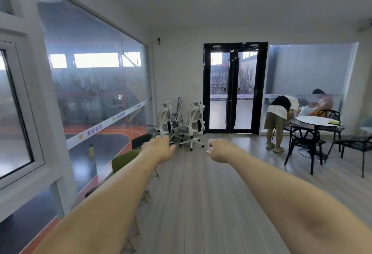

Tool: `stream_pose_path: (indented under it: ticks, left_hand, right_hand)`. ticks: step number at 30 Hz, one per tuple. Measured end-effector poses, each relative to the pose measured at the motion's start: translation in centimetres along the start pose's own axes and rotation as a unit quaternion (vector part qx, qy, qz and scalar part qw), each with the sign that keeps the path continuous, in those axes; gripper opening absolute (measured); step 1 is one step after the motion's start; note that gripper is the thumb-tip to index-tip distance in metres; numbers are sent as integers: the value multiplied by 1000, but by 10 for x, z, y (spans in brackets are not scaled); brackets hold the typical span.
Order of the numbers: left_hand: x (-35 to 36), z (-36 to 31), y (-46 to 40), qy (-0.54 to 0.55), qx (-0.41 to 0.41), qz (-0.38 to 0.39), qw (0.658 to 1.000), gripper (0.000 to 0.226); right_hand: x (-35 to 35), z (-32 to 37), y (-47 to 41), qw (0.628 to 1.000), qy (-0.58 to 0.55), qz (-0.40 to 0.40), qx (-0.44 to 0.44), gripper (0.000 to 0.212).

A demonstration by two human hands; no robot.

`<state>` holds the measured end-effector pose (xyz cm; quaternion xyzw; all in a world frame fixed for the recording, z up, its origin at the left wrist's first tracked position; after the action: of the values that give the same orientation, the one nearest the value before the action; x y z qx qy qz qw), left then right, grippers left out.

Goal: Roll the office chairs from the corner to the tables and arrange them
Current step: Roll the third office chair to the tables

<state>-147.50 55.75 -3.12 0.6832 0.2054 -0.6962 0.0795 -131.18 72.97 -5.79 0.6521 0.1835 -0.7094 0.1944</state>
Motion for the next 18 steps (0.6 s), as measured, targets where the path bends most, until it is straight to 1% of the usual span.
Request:
stream_pose_path:
  ticks: [4,6,9,13,16,18]
  left_hand:
    - [14,42,-117,3,10,-8,1000,53]
    - [20,60,-178,2,25,-1,1000,52]
    - [26,78,-270,2,48,-9,999,51]
    - [53,83,-386,-4,80,7,997,53]
    - [80,80,-468,-11,100,14,995,56]
    - [96,76,-522,-9,112,17,993,54]
  right_hand:
    - [-11,22,-116,1000,-12,-21,5,53]
    - [-18,28,-173,1000,-13,-25,14,51]
    - [-28,35,-255,999,-20,-34,22,49]
    - [-34,41,-361,998,-25,-56,28,51]
    - [-25,34,-440,998,-9,-57,40,53]
    - [-18,24,-491,997,-6,-53,49,53]
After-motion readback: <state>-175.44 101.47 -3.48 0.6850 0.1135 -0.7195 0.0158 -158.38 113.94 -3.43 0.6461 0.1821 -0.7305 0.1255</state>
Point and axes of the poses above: each hand's wrist, its own y-axis away from the middle knuckle, its own x-axis out of the palm, z = x × y, the point moved 9 cm from there along -y, towards the middle knuckle, and after that the axes turned 15 degrees about x, right-handed, at the moved point
